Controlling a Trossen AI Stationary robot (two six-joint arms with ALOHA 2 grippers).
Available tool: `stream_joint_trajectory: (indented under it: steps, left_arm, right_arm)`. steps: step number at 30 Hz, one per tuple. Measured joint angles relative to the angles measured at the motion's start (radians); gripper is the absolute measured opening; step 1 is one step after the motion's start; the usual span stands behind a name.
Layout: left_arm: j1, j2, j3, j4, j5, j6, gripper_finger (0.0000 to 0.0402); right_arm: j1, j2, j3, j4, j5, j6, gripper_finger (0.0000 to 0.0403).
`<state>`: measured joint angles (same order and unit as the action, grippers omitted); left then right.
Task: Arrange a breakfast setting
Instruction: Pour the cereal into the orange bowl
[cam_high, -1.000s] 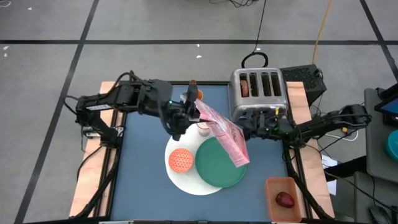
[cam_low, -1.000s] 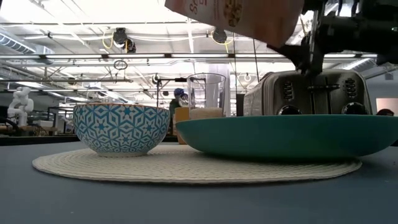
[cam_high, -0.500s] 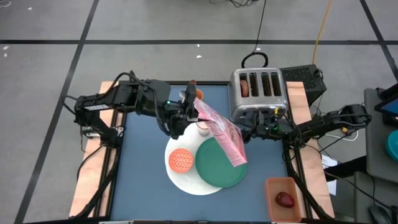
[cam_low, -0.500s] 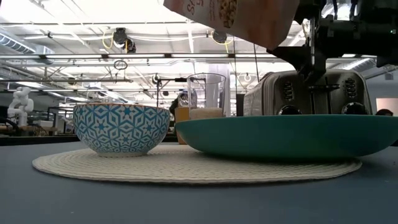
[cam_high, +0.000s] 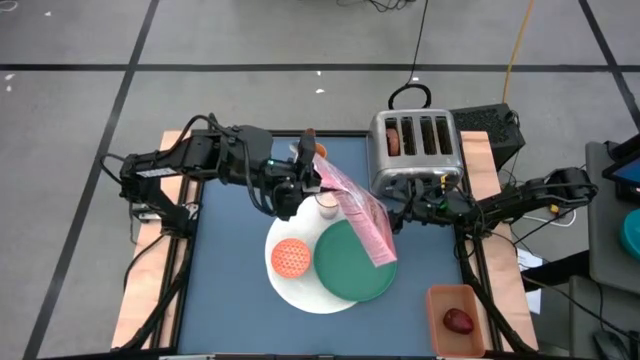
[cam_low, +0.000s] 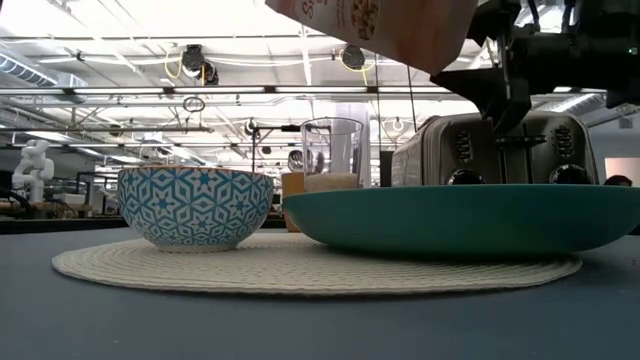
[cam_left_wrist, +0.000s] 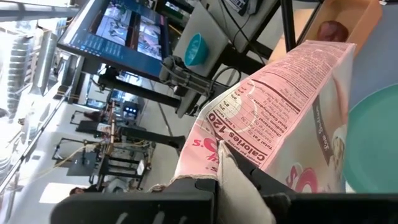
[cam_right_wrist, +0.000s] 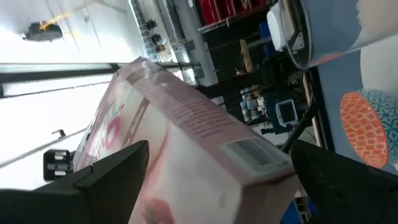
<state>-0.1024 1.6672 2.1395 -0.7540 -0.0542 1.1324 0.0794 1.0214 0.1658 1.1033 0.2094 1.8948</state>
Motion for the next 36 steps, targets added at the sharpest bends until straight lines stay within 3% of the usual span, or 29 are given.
stream_joint_trajectory:
  steps: [18, 27, 36]
  left_arm:
    - [-0.004, 0.000, 0.000, 0.048, -0.004, 0.078, 0.0001]
    - [-0.003, 0.035, 0.000, 0.053, -0.003, 0.108, 0.0001]
    - [-0.001, 0.094, 0.004, 0.045, -0.003, 0.088, 0.0001]
  right_arm:
    - [-0.006, 0.000, 0.000, -0.005, 0.022, 0.135, 0.0384]
    - [-0.006, 0.000, 0.000, 0.095, 0.022, 0.053, 0.0384]
    - [-0.006, 0.001, -0.002, 0.089, 0.034, -0.046, 0.0384]
